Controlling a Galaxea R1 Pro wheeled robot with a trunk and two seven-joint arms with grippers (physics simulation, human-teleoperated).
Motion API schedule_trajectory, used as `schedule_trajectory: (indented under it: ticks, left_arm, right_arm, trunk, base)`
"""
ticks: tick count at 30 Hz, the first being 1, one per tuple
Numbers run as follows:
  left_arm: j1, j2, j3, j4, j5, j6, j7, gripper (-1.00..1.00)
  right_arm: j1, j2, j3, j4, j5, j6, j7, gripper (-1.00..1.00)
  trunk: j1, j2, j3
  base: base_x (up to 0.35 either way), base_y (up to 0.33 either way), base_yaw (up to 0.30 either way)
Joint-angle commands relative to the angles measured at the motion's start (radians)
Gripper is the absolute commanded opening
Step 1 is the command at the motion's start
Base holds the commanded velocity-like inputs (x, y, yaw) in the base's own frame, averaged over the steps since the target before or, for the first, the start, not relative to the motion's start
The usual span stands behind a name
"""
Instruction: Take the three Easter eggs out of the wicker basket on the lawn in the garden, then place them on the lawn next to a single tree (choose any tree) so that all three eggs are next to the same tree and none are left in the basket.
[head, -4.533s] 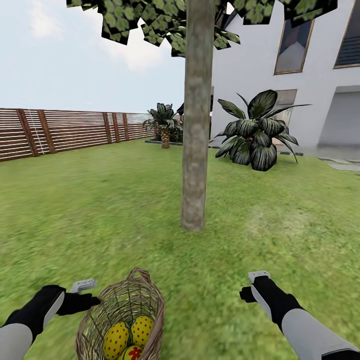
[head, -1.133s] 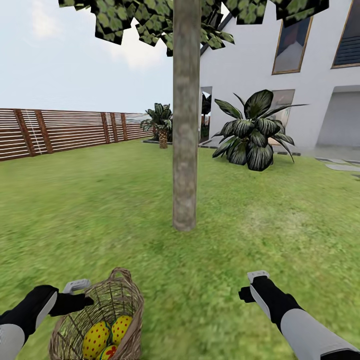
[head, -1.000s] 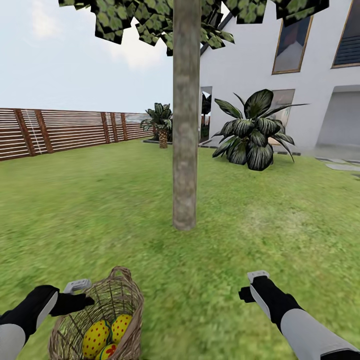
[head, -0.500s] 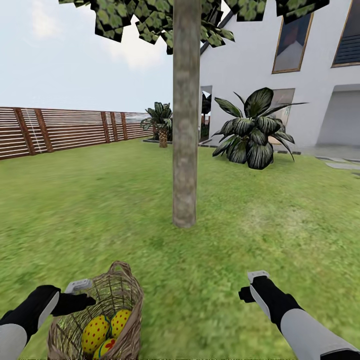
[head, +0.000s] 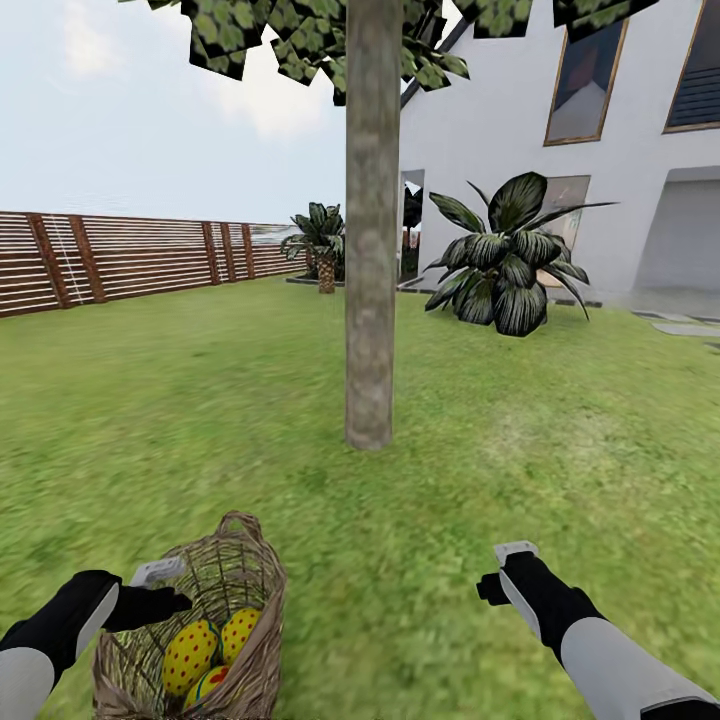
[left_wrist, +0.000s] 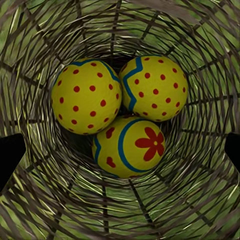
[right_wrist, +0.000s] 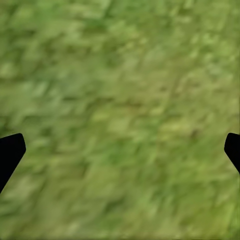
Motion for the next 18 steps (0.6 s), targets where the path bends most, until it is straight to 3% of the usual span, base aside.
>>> schedule_trajectory:
  ticks: [1, 18]
  left_arm:
    - [0.000, 0.000, 0.002, -0.001, 0.008, 0.008, 0.001, 1.00]
    - [0.000, -0.004, 0.004, -0.001, 0.008, 0.008, 0.001, 1.00]
  right_arm:
    - [0.000, -0.001, 0.007, -0.002, -0.011, 0.005, -0.007, 1.00]
    - [0.000, -0.003, 0.006, -0.002, -0.012, 0.005, -0.007, 1.00]
  trunk:
    - [0.004, -0.008, -0.004]
    - [0.069, -0.127, -0.058]
  base:
    - [0.000, 0.000, 0.000]
    - [0.000, 0.000, 0.000]
